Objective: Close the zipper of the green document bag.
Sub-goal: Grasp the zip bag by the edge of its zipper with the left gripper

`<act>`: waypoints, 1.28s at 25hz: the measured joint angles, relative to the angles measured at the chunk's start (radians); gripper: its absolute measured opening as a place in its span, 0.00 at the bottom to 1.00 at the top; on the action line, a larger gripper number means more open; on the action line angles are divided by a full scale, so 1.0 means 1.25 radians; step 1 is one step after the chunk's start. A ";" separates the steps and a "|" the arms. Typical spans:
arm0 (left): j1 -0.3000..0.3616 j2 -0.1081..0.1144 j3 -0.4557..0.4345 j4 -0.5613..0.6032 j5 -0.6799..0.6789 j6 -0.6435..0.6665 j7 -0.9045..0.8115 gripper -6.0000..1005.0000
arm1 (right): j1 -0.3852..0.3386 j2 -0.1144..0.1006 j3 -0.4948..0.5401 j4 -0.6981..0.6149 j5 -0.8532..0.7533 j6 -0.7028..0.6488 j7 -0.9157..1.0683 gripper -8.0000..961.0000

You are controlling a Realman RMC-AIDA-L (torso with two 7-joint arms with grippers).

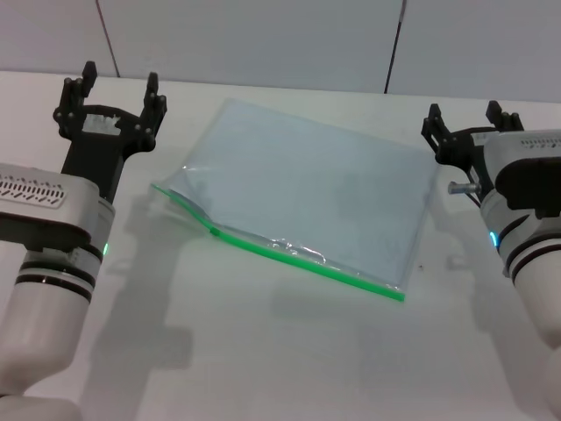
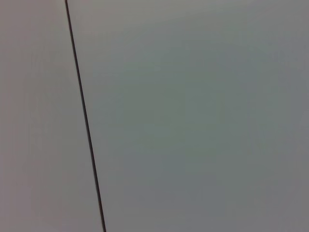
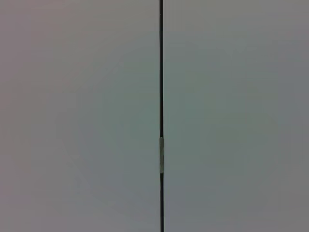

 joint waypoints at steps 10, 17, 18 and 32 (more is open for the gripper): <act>0.032 0.002 -0.003 -0.001 -0.029 -0.008 0.109 0.76 | -0.002 0.000 0.000 0.003 0.000 -0.001 0.000 0.86; 0.051 -0.001 -0.003 0.010 -0.049 -0.011 0.314 0.76 | -0.002 -0.001 0.000 0.011 0.000 -0.018 0.000 0.86; 0.053 -0.001 -0.003 0.013 -0.055 -0.013 0.335 0.76 | -0.001 -0.001 0.000 0.012 0.001 -0.020 0.000 0.86; 0.072 -0.001 0.004 0.089 -0.140 -0.019 0.700 0.76 | -0.002 -0.001 0.007 0.014 0.001 -0.036 0.000 0.86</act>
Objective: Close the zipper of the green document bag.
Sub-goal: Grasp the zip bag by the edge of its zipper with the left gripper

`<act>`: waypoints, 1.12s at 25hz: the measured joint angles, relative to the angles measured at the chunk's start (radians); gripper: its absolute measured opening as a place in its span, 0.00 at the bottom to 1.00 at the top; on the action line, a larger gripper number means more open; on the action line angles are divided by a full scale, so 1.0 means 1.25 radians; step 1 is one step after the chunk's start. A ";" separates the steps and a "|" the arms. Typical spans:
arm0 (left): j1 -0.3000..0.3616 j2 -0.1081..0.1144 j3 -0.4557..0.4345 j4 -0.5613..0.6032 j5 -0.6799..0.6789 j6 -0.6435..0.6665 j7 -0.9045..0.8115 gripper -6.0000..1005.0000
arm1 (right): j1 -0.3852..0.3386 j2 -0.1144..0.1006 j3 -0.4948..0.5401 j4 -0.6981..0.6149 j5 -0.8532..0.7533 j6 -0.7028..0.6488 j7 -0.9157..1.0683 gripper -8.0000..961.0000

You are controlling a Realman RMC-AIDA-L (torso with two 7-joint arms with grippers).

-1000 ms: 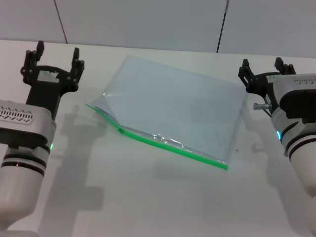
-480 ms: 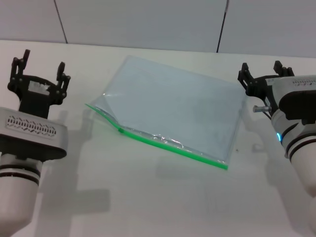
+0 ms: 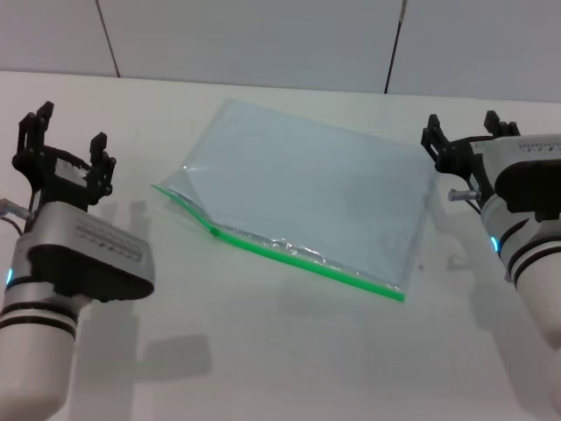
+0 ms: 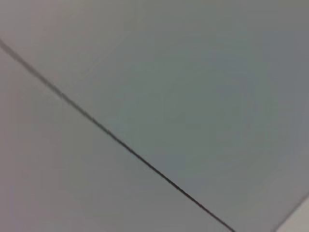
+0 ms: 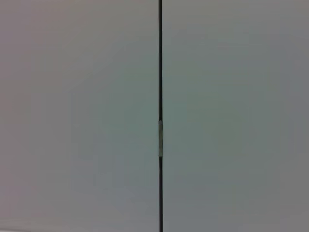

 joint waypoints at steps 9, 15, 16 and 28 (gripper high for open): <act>0.000 0.000 0.001 0.005 -0.038 0.071 0.238 0.76 | 0.001 0.000 0.002 0.007 0.000 -0.007 0.000 0.86; -0.008 -0.001 -0.002 0.016 -0.063 0.100 0.348 0.76 | 0.000 0.001 0.002 0.007 0.000 -0.008 -0.001 0.86; -0.011 -0.001 -0.002 0.018 -0.073 0.103 0.363 0.76 | 0.000 0.001 0.002 0.007 0.000 -0.008 -0.002 0.86; -0.027 -0.001 0.001 0.023 -0.084 0.233 0.440 0.76 | -0.007 0.001 0.002 0.007 0.000 -0.008 -0.001 0.86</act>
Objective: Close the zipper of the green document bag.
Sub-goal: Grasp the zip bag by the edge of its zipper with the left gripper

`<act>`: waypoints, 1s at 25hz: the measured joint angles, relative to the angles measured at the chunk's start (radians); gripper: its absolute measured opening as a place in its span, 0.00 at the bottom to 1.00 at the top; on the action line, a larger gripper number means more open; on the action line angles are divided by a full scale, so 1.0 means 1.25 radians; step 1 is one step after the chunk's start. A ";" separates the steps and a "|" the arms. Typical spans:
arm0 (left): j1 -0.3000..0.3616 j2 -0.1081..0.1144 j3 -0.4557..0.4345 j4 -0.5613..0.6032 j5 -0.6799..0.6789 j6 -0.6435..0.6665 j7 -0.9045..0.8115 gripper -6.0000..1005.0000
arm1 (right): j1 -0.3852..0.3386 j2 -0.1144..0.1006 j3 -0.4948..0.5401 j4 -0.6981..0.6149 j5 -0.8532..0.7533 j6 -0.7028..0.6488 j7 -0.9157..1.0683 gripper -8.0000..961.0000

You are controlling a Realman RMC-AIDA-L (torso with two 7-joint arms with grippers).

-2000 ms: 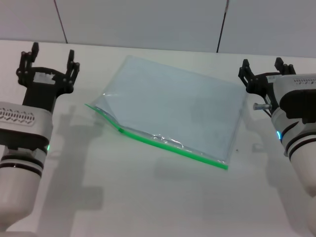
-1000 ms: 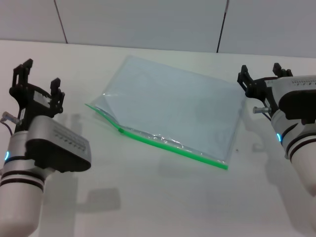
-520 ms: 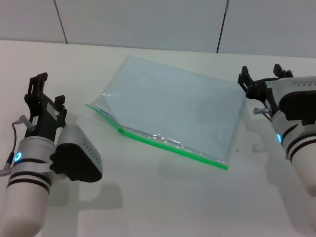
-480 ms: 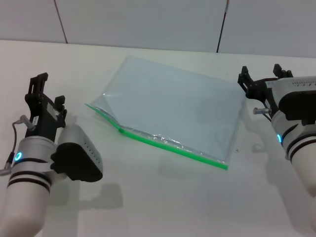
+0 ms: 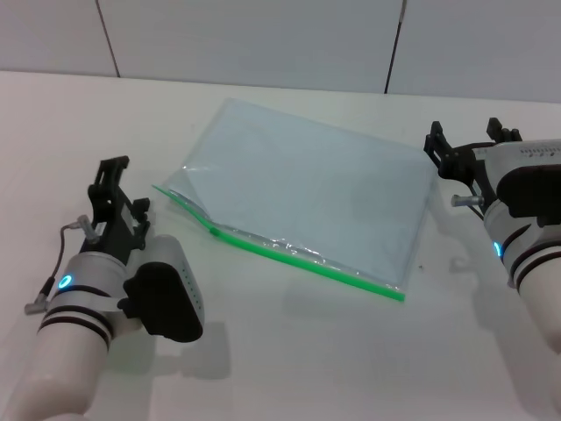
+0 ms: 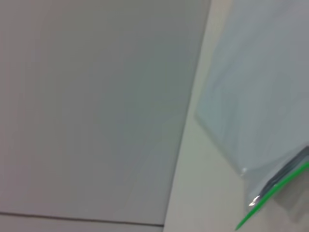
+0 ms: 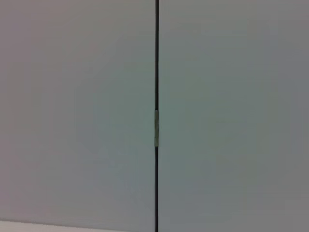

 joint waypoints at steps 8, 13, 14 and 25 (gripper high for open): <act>-0.007 0.001 0.000 0.000 0.003 0.014 0.001 0.76 | -0.003 0.000 0.000 0.000 0.001 0.000 0.001 0.85; -0.009 0.001 0.000 -0.002 0.004 0.019 -0.004 0.76 | -0.003 0.000 0.000 0.001 0.001 -0.001 0.001 0.85; -0.011 0.001 0.000 -0.004 0.004 0.023 -0.007 0.76 | -0.004 0.000 0.000 0.001 0.001 -0.003 0.001 0.85; -0.029 0.001 -0.008 -0.012 -0.006 0.038 -0.052 0.76 | -0.005 0.000 0.000 0.004 0.001 -0.017 0.001 0.85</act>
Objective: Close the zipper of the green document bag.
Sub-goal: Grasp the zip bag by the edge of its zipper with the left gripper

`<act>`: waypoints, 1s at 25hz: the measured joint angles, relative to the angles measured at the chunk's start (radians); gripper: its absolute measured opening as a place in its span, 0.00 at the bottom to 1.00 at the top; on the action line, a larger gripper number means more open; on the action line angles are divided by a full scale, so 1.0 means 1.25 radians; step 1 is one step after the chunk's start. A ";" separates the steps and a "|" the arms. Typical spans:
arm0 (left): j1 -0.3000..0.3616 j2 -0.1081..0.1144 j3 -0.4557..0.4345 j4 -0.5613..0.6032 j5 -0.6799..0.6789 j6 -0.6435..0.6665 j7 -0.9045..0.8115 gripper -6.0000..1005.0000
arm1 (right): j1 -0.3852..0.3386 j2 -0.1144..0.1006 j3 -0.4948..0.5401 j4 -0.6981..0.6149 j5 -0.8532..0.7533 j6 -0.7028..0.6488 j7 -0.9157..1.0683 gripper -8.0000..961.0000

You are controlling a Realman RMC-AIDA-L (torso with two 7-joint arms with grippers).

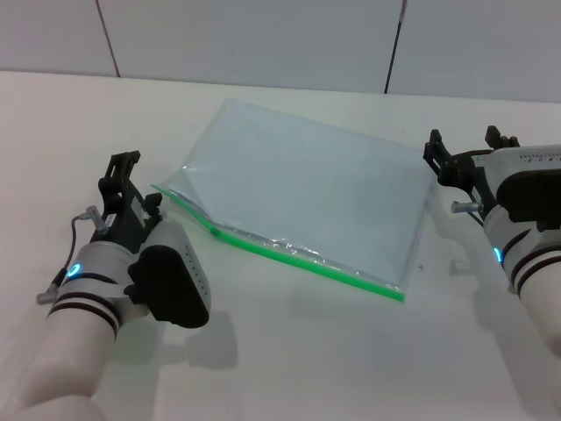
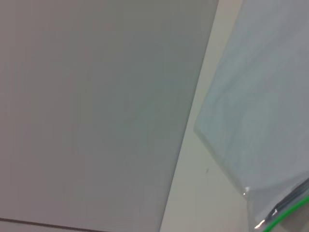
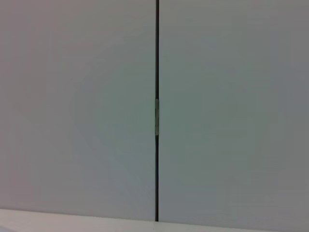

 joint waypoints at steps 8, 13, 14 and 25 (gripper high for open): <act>-0.009 0.000 -0.017 -0.019 -0.001 0.025 -0.006 0.76 | -0.004 0.000 0.000 0.000 0.000 0.000 0.000 0.85; -0.018 -0.001 -0.041 -0.025 -0.002 0.034 -0.013 0.76 | -0.005 0.000 0.000 0.000 0.000 0.000 0.000 0.85; -0.020 -0.001 -0.043 -0.026 -0.002 0.036 -0.013 0.76 | -0.005 0.000 0.000 0.000 0.000 0.000 0.000 0.85; -0.031 -0.001 -0.043 -0.045 -0.002 0.068 -0.012 0.71 | -0.005 0.000 0.000 -0.003 0.000 0.000 -0.001 0.85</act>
